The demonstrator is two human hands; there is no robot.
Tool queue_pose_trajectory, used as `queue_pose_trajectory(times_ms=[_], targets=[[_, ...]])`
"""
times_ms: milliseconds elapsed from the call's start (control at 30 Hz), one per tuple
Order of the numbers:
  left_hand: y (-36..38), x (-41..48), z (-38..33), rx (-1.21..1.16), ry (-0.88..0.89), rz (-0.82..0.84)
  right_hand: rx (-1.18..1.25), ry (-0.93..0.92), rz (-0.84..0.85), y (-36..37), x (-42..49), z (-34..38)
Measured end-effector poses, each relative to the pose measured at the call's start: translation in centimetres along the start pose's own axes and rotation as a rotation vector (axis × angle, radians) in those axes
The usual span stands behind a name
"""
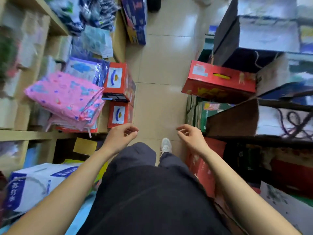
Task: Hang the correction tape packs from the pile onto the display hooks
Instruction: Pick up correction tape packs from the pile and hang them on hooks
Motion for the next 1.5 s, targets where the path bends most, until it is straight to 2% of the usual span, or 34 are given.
queue_pose_trajectory(times_ms=[233, 400, 500, 667, 800, 933, 1133, 1300, 1500], targets=[[-5.8, 9.5, 3.9, -0.041, -0.161, -0.032, -0.073, -0.088, 0.046, -3.3, 12.9, 13.7], [-10.9, 20.0, 5.7, -0.069, -0.166, -0.057, -0.123, -0.062, 0.049, -5.7, 21.5, 21.2], [-14.2, 26.4, 3.7, -0.107, -0.122, -0.064, -0.142, 0.012, 0.058, -7.7, 25.9, 23.6], [-19.4, 38.0, -0.8, -0.126, -0.022, -0.038, -0.033, 0.177, 0.056, -12.3, 32.7, 27.2], [-23.5, 47.1, -4.0, -0.106, 0.011, -0.069, -0.050, 0.214, 0.054, -16.2, 40.2, 30.3], [-27.0, 56.0, -4.8, -0.086, -0.036, -0.108, -0.138, 0.177, 0.097, -19.2, 50.0, 33.7], [-31.6, 64.6, -3.7, -0.159, -0.252, -0.174, -0.260, 0.092, 0.279, -21.8, 64.8, 43.3], [-36.2, 67.7, -1.9, -0.273, -0.373, -0.300, -0.328, -0.064, 0.445, -19.8, 71.9, 56.5], [-39.9, 69.4, 3.4, -0.332, -0.495, -0.391, -0.414, -0.276, 0.504, -14.4, 76.9, 69.9]])
Point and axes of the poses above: each hand's wrist, its own x-axis towards the middle knuckle, its own y-axis out of the palm, z = x × y, the point moved 2 cm from there along x, towards the middle knuckle, and after that the axes turned 9 degrees about y, right-handed, at the moved point
